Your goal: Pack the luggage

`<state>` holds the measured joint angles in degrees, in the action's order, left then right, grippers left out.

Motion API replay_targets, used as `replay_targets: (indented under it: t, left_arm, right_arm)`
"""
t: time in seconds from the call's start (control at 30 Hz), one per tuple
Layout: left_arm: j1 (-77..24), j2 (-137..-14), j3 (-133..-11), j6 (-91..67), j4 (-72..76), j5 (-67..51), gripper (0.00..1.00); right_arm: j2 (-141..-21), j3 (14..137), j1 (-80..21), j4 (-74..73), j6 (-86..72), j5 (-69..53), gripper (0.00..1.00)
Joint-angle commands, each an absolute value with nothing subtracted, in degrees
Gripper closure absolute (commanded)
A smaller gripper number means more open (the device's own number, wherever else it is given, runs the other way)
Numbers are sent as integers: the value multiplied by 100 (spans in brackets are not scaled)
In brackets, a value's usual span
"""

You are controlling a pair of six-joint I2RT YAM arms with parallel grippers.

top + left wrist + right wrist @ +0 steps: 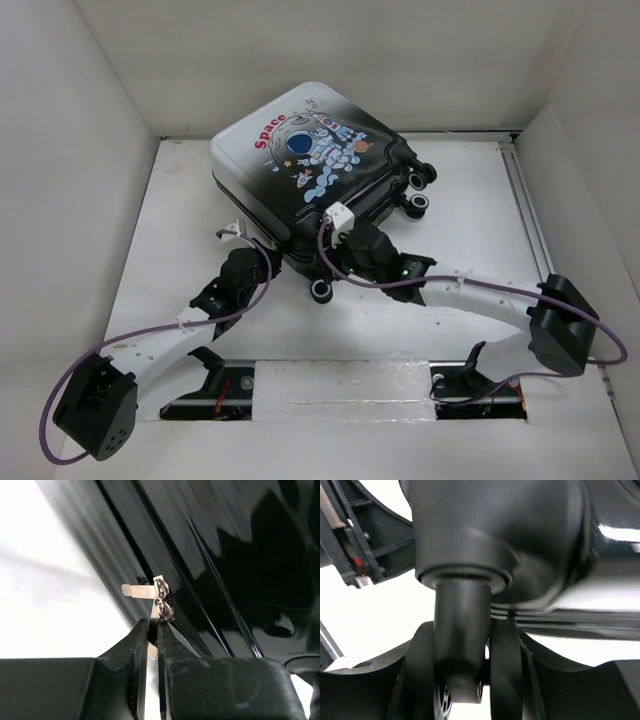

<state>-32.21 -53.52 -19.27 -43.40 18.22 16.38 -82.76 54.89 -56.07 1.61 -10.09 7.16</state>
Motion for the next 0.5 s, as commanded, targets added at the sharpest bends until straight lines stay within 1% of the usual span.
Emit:
replay_targets:
  t: [0.0, 0.03, 0.17, 0.27, 0.47]
  left_arm:
    - [-3050, -5326, -1934, -4166, 905, 2593, 100]
    - [-3050, -5274, -1934, -4166, 818, 2697, 100]
    - [-3050, -5212, -1986, -4166, 554, 2953, 100]
    - [-3050, -5212, -1986, -4219, 475, 3094, 100]
    - [-3050, -5625, -2311, -4394, 387, 3226, 100]
  right_arm:
    - [-7261, 4949, -5502, 334, -967, 1441, 100]
    - [-6981, 4835, -5502, 282, -967, 1441, 100]
    - [-6488, 4545, -5502, 27, -967, 1512, 100]
    - [-6206, 4395, -5502, -105, -967, 1328, 100]
    - [-5960, 4219, -5502, -158, -967, 1072, 100]
